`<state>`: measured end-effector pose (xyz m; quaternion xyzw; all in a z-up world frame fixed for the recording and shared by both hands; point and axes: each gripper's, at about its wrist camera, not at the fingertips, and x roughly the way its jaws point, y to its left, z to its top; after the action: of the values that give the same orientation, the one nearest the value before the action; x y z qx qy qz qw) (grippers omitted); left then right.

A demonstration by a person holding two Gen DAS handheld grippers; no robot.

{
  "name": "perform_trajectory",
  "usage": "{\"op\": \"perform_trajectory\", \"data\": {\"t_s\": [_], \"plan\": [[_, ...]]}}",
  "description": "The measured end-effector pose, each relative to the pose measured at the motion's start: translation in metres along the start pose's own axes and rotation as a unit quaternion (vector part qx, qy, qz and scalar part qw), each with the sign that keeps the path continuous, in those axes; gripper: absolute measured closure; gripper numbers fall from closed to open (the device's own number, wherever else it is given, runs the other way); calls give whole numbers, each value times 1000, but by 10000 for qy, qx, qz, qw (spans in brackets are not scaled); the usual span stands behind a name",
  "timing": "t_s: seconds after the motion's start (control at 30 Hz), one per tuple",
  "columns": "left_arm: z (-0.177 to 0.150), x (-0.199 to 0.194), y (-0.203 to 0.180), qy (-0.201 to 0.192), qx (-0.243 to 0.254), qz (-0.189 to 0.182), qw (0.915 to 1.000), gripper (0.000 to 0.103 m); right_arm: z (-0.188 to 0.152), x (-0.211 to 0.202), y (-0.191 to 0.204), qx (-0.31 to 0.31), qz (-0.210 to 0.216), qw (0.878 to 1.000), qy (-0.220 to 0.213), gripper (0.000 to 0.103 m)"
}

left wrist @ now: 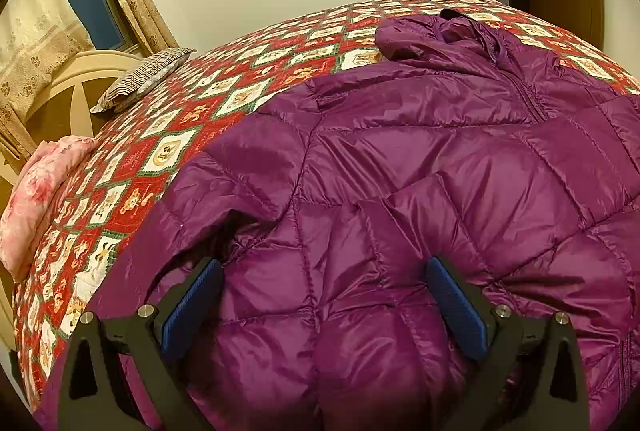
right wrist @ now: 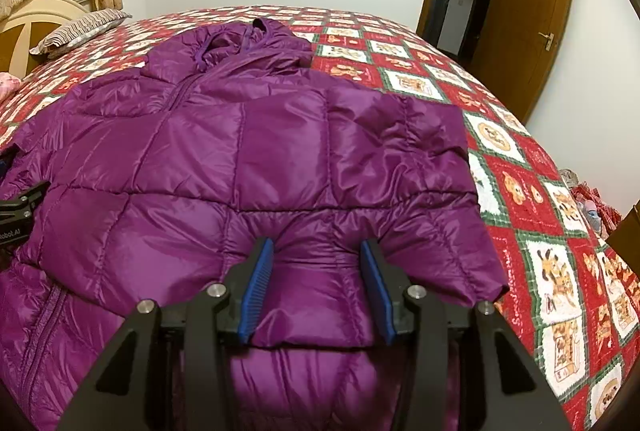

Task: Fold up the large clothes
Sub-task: 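Lower the sleeve onto the jacket body and open the right gripper, then grasp the other sleeve cuff with the left gripper and lift it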

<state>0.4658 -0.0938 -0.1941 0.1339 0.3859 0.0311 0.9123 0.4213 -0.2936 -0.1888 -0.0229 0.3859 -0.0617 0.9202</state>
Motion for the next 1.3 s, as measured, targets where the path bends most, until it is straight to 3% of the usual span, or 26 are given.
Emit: {"op": "perform_trajectory", "data": {"t_s": [0.2, 0.33, 0.4, 0.5, 0.67, 0.83, 1.0, 1.1, 1.13, 1.17, 1.2, 1.3], "plan": [[4, -5, 3, -26, 65, 24, 10000, 1, 0, 0, 0, -4, -8, 10000, -2, 53], [13, -32, 23, -244, 76, 303, 9992, 1, 2, -1, -5, 60, 122, 9999, 19, 52], [18, -55, 48, -413, -69, 238, 9988, 1, 4, -9, -14, 220, 475, 9986, 61, 37], [11, -91, 95, -667, -174, 323, 9971, 1, 0, -40, -23, 512, 384, 9978, -171, 33], [-48, -122, 185, -545, -257, 1060, 9925, 1, -21, -84, -26, 280, 705, 9968, -247, 24], [-147, -127, 280, 268, -920, 1690, 9809, 1, -46, -106, -25, 51, 764, 9964, -367, 22], [-202, -124, 308, 750, -1538, 1397, 9753, 1, -62, -110, -18, -31, 762, 9963, -394, 22], [-205, -116, 301, 714, -1764, 960, 9770, 2, -68, -111, -13, -11, 827, 9959, -366, 22], [-202, -111, 296, 714, -1728, 857, 9786, 19, -69, -112, -12, -3, 832, 9958, -382, 22], [-196, -107, 289, 767, -1631, 834, 9801, 62, -69, -114, -12, 7, 838, 9956, -411, 22], [-188, -106, 287, 788, -1586, 757, 9813, 79, -71, -117, -12, 16, 841, 9955, -443, 22], [-154, -121, 276, 400, -1412, 715, 9866, 87, -74, -125, -17, 49, 804, 9952, -564, 22]]}}
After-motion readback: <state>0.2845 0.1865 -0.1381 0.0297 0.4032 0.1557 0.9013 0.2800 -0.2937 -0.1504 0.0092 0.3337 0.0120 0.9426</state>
